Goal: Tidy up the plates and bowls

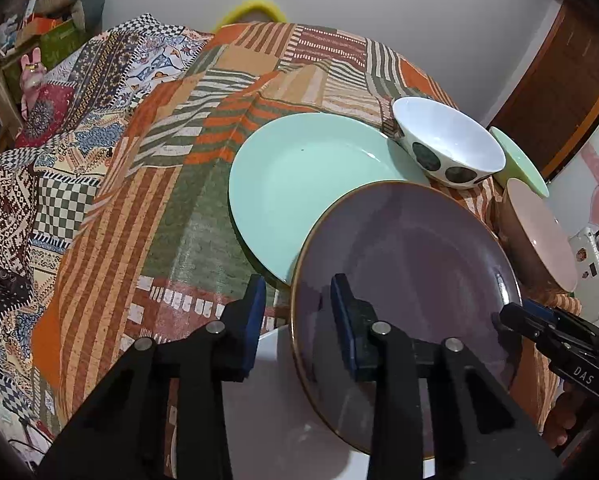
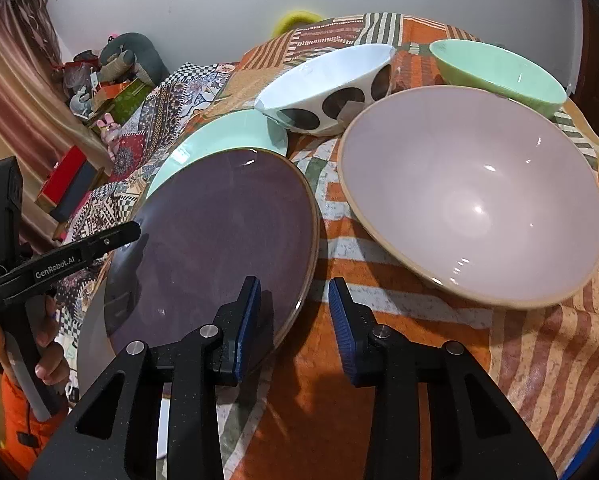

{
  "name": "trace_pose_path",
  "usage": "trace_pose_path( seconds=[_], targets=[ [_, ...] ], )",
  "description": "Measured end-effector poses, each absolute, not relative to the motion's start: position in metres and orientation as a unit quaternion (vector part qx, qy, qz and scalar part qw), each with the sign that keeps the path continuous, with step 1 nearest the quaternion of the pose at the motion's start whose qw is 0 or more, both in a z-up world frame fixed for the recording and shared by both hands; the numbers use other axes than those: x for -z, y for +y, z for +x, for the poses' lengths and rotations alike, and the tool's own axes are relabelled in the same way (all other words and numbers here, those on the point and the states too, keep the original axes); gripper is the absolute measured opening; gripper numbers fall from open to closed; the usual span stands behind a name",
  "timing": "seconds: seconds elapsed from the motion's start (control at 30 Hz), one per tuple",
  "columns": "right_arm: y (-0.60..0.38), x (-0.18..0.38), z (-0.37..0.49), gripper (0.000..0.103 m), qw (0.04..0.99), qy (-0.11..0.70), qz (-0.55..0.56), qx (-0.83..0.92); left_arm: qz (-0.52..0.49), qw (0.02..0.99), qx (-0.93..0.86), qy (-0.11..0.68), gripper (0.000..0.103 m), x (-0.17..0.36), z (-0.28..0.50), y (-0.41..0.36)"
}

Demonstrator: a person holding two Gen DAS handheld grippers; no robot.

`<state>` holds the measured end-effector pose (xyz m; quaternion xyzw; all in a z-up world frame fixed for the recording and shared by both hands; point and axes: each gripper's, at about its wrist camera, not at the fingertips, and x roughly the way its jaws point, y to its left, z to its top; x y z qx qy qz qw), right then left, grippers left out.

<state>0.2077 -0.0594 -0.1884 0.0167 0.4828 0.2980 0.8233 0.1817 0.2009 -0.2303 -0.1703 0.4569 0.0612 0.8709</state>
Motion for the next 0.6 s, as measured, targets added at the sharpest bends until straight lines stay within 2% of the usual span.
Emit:
trace_pose_path(
  seconds=[0.23,0.6],
  targets=[
    [-0.054,0.19,0.213,0.032,0.818,0.488,0.021,-0.304,-0.173,0.867,-0.048,0.464,0.019,0.233,0.187,0.199],
    [-0.053,0.19,0.214,0.026,0.817,0.493,0.016,-0.298,-0.158,0.863,-0.057,0.476,0.019,0.23,0.18,0.191]
  ],
)
